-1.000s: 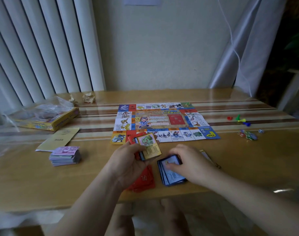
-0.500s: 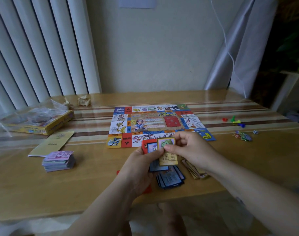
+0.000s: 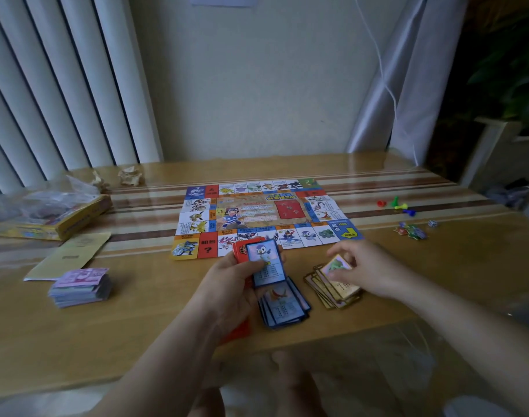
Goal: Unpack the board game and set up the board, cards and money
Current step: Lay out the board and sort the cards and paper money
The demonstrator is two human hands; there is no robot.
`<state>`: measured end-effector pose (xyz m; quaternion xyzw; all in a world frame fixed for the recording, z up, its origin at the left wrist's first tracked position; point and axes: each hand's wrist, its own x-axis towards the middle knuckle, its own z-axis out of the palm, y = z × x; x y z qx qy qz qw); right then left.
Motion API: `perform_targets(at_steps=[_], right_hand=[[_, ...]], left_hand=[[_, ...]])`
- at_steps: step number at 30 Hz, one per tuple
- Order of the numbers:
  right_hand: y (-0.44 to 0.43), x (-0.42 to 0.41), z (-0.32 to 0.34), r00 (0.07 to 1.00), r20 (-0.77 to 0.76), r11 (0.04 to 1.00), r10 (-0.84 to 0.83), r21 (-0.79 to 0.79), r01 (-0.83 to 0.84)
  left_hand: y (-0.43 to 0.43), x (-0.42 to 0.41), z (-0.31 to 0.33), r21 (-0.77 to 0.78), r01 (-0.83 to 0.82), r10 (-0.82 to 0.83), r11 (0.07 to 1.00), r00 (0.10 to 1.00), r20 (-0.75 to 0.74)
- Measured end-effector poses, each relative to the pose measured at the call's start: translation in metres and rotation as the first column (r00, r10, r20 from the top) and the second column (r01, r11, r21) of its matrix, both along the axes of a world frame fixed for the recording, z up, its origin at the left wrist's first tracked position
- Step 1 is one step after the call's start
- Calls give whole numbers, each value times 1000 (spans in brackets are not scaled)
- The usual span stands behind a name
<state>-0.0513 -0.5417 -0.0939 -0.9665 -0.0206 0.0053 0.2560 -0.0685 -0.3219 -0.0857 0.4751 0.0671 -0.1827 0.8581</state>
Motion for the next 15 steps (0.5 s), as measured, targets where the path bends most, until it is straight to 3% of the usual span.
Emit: perform_targets(at_steps=[4,7,10,15], right_hand=[[6,-1,3,992,122,988,-44,-143,61],[21,-3,18,977,211,995,-22,99,1],[47,-9,29,992,50,910,117,394,-128],[66,-3,22,989,56,891,135,429,-146]], left_hand=[[1,0,-1,50,1,-1,999,1000,11],[-1,-1,-1,61,28,-30,998,999,23],[-4,-4,-2,88,60,-64,994,997,44],[4,-6,1,20,22,-22,1000,1000,1]])
